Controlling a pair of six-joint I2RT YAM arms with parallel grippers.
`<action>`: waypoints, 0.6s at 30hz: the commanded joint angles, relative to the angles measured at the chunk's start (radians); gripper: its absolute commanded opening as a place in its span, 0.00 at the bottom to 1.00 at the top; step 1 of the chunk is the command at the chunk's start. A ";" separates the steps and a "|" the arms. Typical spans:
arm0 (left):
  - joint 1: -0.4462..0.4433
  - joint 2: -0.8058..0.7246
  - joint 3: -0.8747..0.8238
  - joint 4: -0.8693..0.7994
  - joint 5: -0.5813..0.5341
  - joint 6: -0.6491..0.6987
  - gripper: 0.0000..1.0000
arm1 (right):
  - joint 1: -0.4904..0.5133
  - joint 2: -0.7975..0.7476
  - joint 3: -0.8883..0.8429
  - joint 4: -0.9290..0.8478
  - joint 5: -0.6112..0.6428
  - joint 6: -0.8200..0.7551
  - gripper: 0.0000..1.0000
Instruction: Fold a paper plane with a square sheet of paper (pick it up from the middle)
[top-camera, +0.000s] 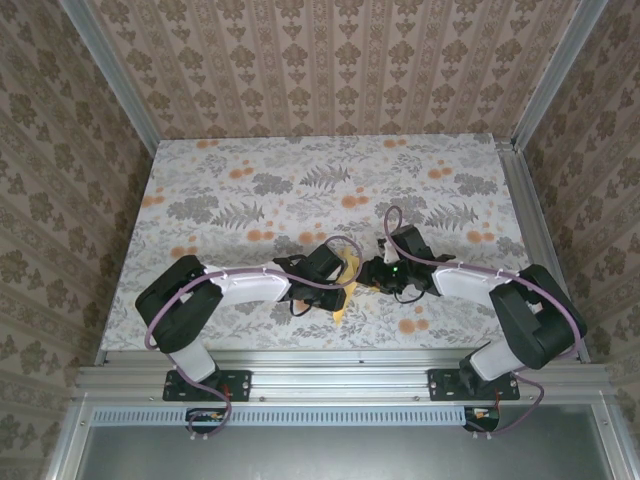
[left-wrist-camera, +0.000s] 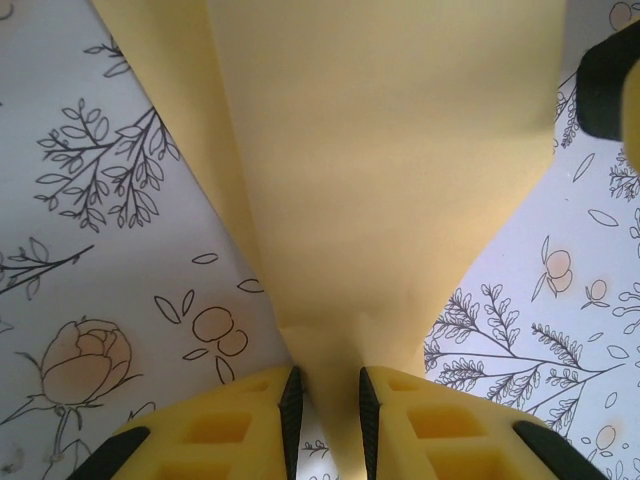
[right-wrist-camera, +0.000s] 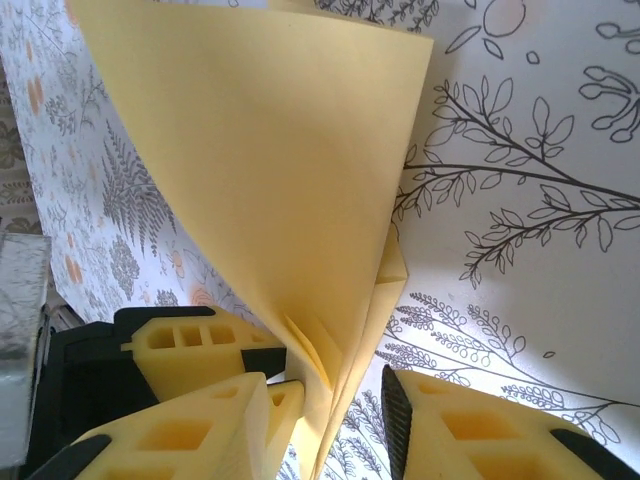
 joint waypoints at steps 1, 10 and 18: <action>0.012 0.012 -0.007 0.000 -0.004 -0.007 0.26 | 0.009 0.024 -0.015 0.015 -0.031 0.004 0.37; 0.011 0.011 -0.001 -0.009 -0.005 -0.004 0.26 | 0.039 0.110 0.017 0.094 -0.076 0.025 0.27; 0.011 0.001 0.005 -0.021 -0.007 -0.001 0.27 | 0.049 0.138 0.036 0.102 -0.069 0.007 0.05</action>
